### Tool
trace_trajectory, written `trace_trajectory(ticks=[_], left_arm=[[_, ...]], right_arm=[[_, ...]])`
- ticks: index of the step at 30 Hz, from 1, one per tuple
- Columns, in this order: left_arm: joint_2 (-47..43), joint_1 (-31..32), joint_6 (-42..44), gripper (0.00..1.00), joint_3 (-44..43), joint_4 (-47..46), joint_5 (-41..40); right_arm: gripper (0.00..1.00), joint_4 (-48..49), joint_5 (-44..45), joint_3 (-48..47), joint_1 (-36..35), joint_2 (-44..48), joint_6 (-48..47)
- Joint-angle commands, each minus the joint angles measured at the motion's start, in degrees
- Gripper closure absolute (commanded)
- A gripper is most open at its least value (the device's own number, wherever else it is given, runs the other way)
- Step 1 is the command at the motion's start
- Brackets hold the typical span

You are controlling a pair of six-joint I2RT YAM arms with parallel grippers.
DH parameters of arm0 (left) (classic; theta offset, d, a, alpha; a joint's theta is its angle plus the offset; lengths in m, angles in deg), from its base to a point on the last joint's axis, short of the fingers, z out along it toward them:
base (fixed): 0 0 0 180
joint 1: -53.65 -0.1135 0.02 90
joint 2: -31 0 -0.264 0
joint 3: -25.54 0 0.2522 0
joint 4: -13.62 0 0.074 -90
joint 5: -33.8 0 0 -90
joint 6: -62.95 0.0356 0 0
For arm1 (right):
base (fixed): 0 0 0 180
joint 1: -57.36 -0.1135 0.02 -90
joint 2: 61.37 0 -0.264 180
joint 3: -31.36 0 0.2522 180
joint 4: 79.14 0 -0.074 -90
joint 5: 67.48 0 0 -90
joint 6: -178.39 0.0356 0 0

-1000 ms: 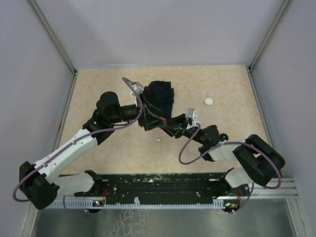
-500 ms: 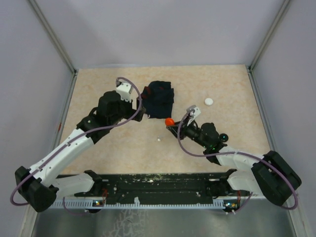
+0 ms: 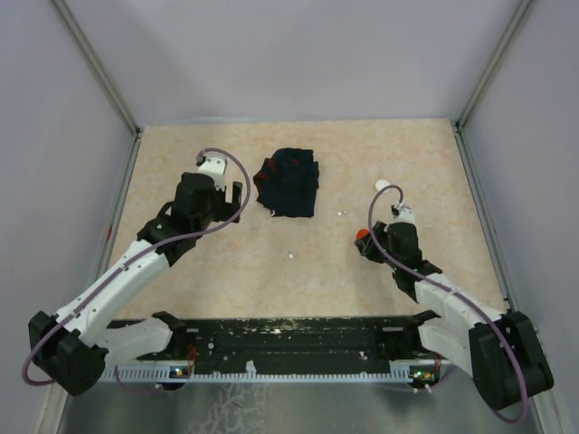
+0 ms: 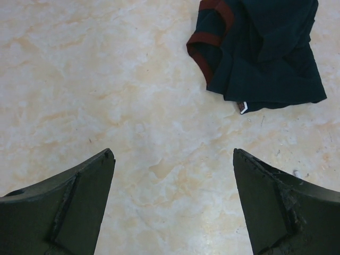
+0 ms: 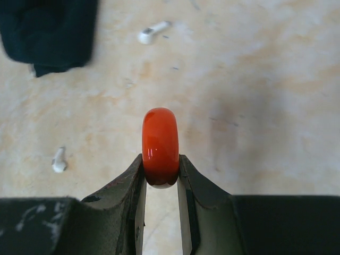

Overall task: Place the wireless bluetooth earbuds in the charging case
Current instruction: Place the charging case at the center of the board, then pick up the charging case at the center of the board.

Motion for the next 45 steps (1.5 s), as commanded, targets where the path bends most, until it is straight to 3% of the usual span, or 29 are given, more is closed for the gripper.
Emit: trace_trajectory(ticks=[1, 11, 20, 25, 30, 34, 39, 45], left_arm=[[-2.2, -1.6, 1.2, 0.03, 0.7, -0.7, -1.3], [-2.3, -3.5, 1.0, 0.04, 1.5, -0.9, 0.5], [-2.0, -4.2, 0.7, 0.04, 1.7, -1.1, 1.0], [-1.6, -4.5, 0.7, 0.04, 1.8, -1.1, 0.8], [-1.5, -4.6, 0.5, 0.03, 1.8, -1.2, 0.9], [-1.4, -4.8, 0.3, 0.03, 1.8, -1.1, 1.4], [-1.3, -5.0, 0.2, 0.03, 1.8, -1.1, 1.4], [-1.1, -5.2, 0.2, 0.03, 1.8, -1.0, 1.5]], right_arm=[[1.0, -8.8, 2.0, 1.0, 5.1, 2.4, 7.0], [0.97, -18.4, 7.2, 2.8, 14.3, 5.3, 12.0], [0.47, -26.0, 12.8, 0.2, 14.7, 10.3, 10.6], [0.32, -30.1, 11.2, -2.8, 14.7, 13.7, 8.3], [0.3, -32.9, 7.9, -8.3, 14.7, 13.1, 1.9], [0.3, -29.6, 8.0, -11.8, 14.6, 10.5, -3.7], [0.3, -20.9, 7.3, -15.9, 14.2, 2.0, -10.6], [0.29, -15.3, 8.6, -24.4, 13.8, -12.8, -11.6]])
